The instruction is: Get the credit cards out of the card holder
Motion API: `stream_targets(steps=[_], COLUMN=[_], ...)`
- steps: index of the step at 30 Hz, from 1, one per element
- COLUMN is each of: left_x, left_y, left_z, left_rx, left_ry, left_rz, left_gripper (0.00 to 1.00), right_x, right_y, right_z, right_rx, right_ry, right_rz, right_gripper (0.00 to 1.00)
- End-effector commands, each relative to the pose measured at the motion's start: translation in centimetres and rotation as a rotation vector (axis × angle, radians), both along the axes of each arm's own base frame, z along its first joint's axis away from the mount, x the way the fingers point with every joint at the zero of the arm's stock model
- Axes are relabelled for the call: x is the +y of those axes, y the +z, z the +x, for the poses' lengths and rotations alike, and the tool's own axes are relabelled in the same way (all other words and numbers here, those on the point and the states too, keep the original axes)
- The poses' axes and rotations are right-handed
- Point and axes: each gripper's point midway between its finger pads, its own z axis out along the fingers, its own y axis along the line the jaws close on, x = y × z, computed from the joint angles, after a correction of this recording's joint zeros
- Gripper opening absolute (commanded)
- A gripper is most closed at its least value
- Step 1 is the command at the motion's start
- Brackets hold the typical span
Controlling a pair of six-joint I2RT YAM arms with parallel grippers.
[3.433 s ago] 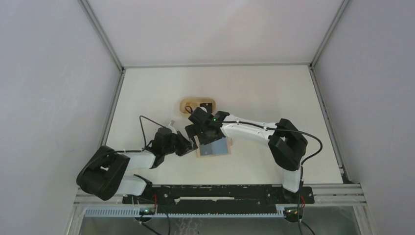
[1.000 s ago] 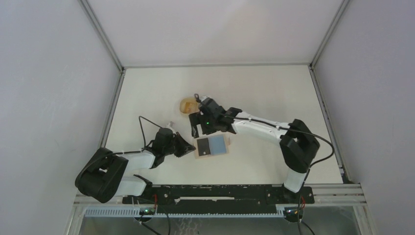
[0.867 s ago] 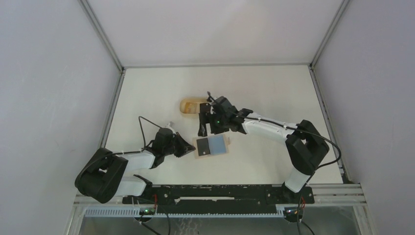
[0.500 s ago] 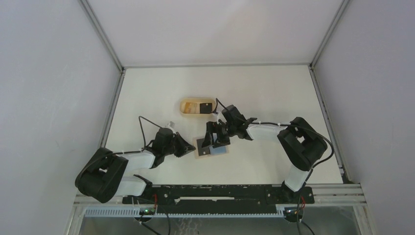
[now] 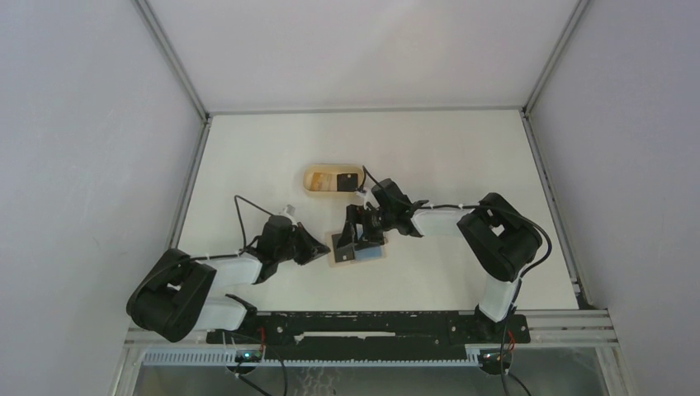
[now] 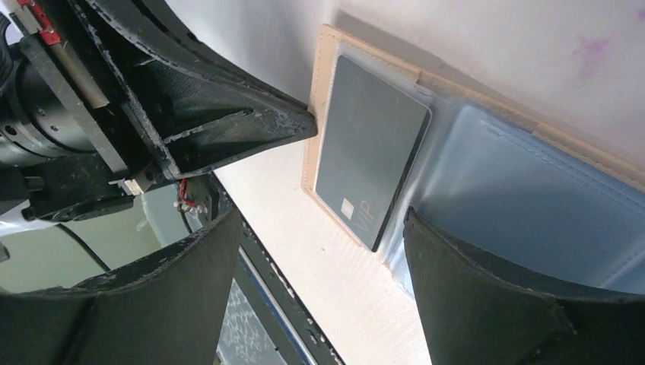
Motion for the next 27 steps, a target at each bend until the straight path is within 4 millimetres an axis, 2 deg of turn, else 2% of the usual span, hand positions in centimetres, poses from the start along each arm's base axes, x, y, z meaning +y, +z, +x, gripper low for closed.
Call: stream_targets(steps=[1,4,8,17,27], left_x=[-0.5,-0.4,-0.5,-0.6,-0.8], left_y=[1.0,0.9,0.9,0.8,0.8], left_z=[1.3,1.2,1.2,1.3,1.4], left_rx=[-0.029,-0.028,-0.025,-0.024,-0.025], left_ry=[0.01,0.009,0.009,0.007,0.0], left_rz=[0.008,0.01,0.012,0.016,0.014], left_gripper=[0.0,0.0,0.0,0.0,0.0], right_x=[-0.4,-0.8,-0.4,2.1,3.0], right_y=[-0.2,-0.8,-0.6,2.0,3.8], right_z=[1.5,1.9,1.9,1.1,1.1], right_rx=[-0.058,-0.069,-0.061,-0.013,0.035], right_ry=[-0.063,-0.091,-0.084,-0.033,-0.035], right_rz=[-0.049,-0.085,-0.068,0.074,0.158], right_gripper=[0.87,0.87,0.88,0.88,0.88])
